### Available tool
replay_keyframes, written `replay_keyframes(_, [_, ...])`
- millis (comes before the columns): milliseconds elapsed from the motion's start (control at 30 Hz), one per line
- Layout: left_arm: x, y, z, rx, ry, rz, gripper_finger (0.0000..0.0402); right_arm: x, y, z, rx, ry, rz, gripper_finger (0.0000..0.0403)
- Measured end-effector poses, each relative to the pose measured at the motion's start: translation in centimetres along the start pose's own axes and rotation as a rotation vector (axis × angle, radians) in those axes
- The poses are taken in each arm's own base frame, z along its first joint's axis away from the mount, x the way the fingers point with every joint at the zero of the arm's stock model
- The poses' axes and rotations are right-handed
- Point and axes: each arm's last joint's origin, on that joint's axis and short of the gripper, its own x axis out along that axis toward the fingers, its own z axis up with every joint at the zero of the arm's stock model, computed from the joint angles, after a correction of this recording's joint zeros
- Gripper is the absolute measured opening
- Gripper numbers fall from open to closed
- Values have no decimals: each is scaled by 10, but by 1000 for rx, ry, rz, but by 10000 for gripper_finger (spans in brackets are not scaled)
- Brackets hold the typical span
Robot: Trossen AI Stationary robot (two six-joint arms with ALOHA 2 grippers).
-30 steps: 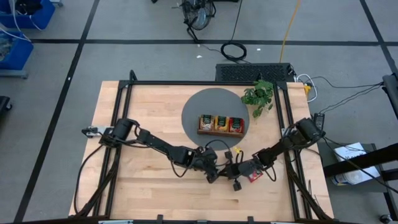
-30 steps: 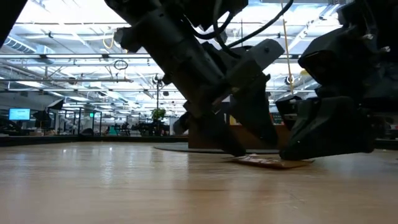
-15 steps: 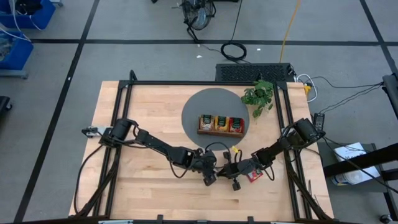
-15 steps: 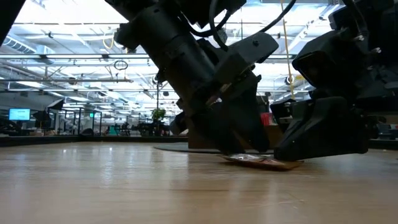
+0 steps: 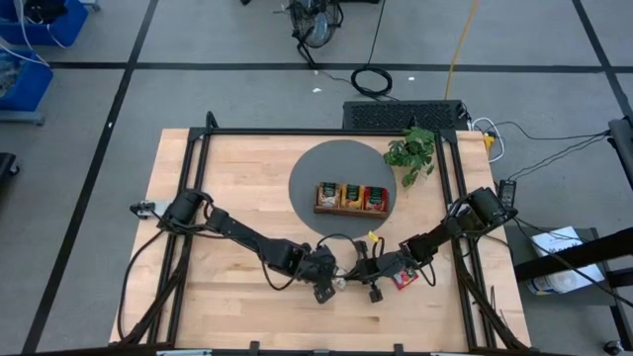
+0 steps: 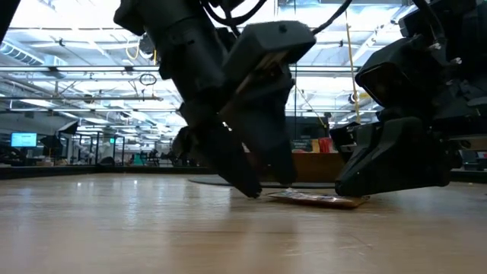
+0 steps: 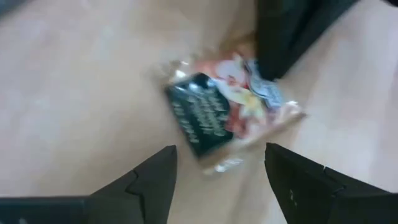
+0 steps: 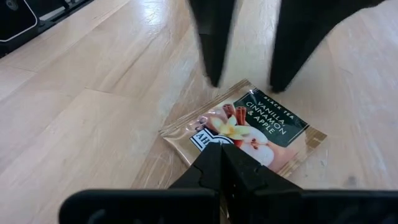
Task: Pick & Place Tea
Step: Put the brown tea bag into the left section of the wooden organizer
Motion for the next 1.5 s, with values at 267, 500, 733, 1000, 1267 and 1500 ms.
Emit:
replay_keyframes(267, [1, -4, 6, 14, -62, -54, 241, 0, 0, 0, 0, 0, 0, 0])
replay_keyframes(500, [15, -5, 4, 16, -58, -93, 215, 0, -2, 0, 4, -2, -3, 0])
replay_keyframes(733, [20, -6, 4, 32, -74, -111, 184, 0, -2, 0, 3, -8, -2, 0])
replay_keyframes(1000, [20, -12, 7, 61, -106, -186, 167, 0, -1, 0, 2, -6, 7, 0])
replay_keyframes(1267, [15, -16, 11, 112, -116, -242, 164, 0, -1, 0, 5, -6, 8, 0])
replay_keyframes(1500, [6, -12, 8, 82, -61, -172, 179, 0, -1, 0, 2, -1, 18, 0])
